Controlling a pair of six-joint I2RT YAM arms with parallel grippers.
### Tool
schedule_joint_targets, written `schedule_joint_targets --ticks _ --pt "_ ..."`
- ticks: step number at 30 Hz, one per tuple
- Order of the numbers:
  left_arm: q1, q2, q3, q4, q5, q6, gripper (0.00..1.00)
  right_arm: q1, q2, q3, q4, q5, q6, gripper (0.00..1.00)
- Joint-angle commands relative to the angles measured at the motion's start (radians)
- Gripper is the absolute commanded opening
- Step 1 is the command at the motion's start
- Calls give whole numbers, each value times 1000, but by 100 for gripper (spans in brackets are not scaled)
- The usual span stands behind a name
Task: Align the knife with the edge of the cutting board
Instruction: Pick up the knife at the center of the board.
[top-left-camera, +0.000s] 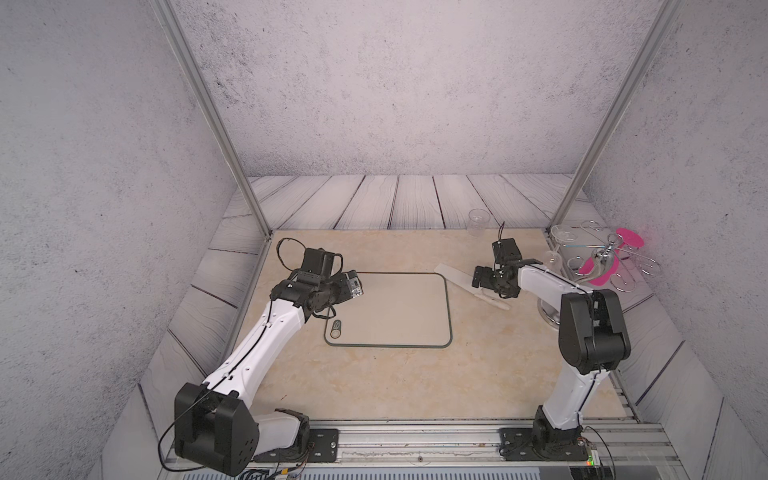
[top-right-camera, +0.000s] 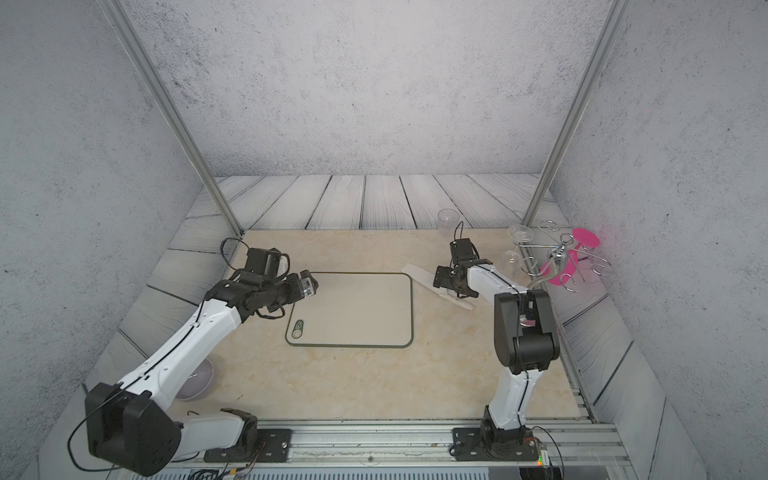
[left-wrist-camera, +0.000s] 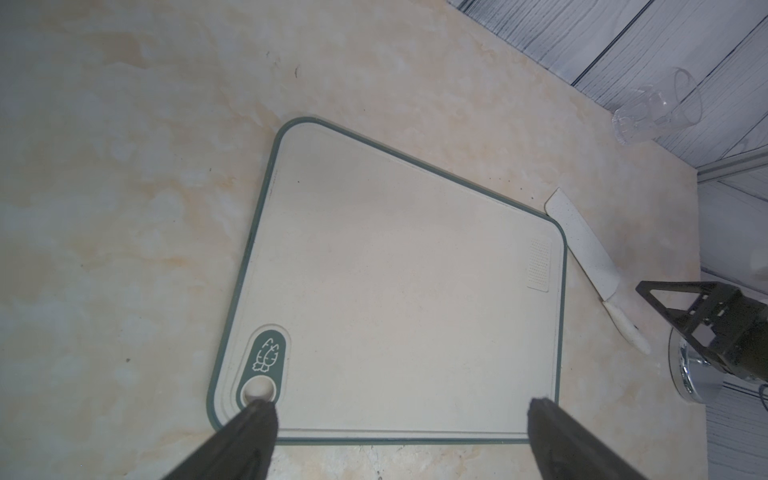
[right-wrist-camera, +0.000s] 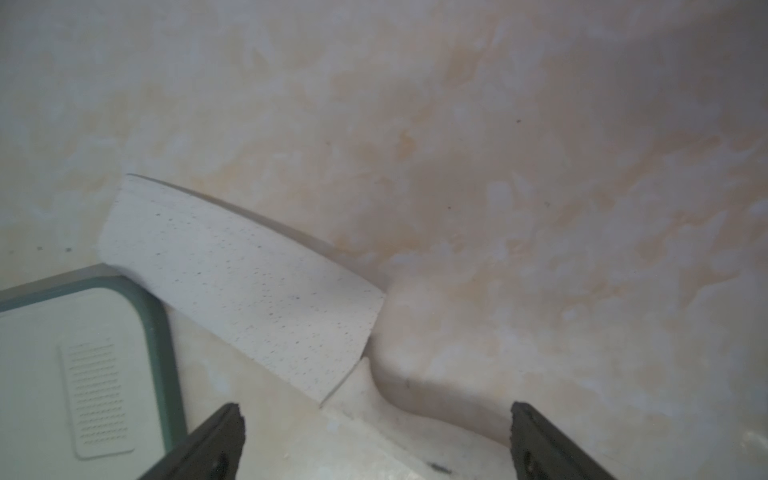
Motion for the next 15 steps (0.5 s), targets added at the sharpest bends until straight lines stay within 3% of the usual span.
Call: schedule_joint_targets --ticks 1,10,15 --pt "3 -29 -44 21 -20 15 100 3 30 3 -26 -48 -11 99" --pt "5 -61 -82 38 -50 41 100 29 18 -46 -47 -73 11 99" --pt "5 -44 -80 44 -35 44 100 62 14 -73 -64 -89 8 91"
